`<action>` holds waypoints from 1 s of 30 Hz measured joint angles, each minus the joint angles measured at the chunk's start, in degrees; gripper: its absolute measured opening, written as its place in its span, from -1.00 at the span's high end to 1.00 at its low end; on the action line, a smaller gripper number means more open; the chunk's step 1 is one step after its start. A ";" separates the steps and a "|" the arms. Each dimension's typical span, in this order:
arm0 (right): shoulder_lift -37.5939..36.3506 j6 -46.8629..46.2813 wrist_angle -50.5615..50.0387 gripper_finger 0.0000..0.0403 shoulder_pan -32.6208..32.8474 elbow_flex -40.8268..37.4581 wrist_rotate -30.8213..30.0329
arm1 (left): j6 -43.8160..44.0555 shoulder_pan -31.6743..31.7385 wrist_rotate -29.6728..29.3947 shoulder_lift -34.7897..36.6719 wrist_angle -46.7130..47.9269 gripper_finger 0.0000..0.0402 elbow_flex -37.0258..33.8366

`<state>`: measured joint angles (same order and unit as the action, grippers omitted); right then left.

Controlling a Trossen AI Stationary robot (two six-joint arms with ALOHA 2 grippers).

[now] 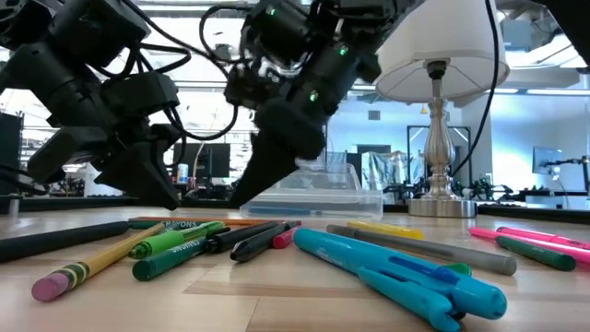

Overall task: Pick & place school supplies into a supply box
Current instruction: Put the orange pencil into the supply box

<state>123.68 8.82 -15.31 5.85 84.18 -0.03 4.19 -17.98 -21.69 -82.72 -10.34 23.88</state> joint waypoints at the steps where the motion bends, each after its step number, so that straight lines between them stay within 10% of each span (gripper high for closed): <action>1: 0.33 0.02 -0.75 0.23 0.02 -0.18 0.00 | 0.01 0.00 -0.06 0.00 0.91 1.00 0.00; 30: 2.71 -1.73 -1.81 0.47 -1.64 0.02 2.97 | 3.70 0.56 7.89 0.94 -0.50 1.00 -0.07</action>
<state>126.39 7.09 -17.12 4.21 84.20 2.94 7.88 -17.42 -13.80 -81.78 -10.84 23.81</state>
